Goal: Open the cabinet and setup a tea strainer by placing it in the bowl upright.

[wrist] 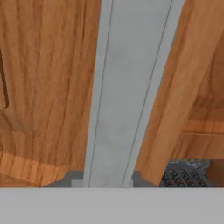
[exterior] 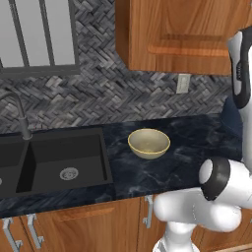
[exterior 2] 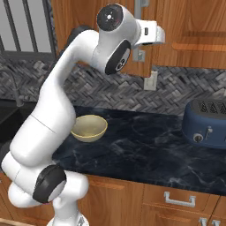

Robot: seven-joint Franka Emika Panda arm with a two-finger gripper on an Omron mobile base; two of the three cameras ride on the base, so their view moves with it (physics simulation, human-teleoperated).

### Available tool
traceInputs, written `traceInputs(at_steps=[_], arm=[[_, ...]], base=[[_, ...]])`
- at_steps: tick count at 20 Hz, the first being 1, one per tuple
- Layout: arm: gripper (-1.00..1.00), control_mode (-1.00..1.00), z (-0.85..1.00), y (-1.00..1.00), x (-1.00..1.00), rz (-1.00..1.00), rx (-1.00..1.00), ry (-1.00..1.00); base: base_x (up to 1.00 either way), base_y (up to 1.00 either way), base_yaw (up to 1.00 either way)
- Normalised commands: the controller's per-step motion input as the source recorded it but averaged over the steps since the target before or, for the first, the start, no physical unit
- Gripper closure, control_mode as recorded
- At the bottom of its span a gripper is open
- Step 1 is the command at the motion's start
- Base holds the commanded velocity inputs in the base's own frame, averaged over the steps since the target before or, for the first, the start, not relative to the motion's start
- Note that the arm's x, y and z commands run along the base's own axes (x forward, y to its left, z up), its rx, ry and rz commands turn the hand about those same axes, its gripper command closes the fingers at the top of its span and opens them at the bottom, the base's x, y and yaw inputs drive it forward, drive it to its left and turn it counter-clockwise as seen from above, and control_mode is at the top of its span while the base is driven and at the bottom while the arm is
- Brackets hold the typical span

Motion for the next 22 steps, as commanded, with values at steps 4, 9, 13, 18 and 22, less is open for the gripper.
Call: traceInputs(at_steps=[4, 9, 13, 18, 22], arm=[[1.00, -1.00, 0.02, 0.24, -0.82, -0.29, -0.15, 0.00], [1.00, -1.00, 0.01, 0.18, -0.80, -0.36, -0.06, 0.00], [1.00, -1.00, 0.16, 0.10, -0.83, -0.44, 0.04, 0.00], [1.00, -1.00, 0.19, 0.18, -0.85, -0.40, 0.19, -0.01], [1.00, -1.00, 0.00, 0.26, -0.97, -0.15, 0.17, -0.17]], base=[[0.00, 0.00, 0.00], [0.00, 0.00, 0.00], [0.00, 0.00, 0.00], [0.00, 0.00, 0.00], [0.00, 0.00, 0.00]])
